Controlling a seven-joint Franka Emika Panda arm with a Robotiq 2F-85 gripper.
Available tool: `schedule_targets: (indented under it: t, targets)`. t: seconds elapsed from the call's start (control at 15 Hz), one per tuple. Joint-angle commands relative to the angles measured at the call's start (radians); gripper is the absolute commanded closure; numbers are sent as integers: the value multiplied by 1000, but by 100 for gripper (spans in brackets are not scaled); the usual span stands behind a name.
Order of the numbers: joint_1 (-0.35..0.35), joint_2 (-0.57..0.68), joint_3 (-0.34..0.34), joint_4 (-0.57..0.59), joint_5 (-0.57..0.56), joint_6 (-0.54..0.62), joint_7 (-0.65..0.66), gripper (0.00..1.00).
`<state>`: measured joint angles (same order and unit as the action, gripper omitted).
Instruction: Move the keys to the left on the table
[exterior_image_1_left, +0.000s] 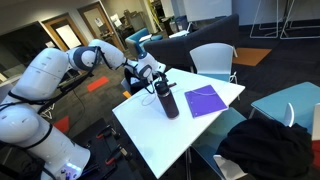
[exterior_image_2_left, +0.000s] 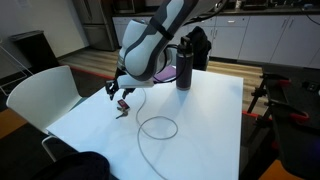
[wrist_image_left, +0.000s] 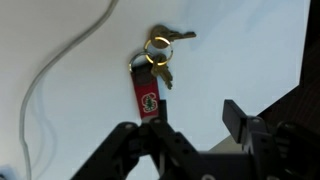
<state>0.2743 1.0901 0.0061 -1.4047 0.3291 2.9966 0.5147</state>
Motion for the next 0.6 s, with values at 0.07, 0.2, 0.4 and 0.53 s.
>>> schedule_targets:
  t: [0.07,0.2,0.4,0.53]
  targets:
    - [15,-208,8,-214,1,-25,-25,1]
    - [28,-281,-14,-281,-15,-55,-30,0]
    - [49,-418,-54,-417,-56,-101,-38,0]
    - [44,-514,-62,-510,-87,-132,-44,0]
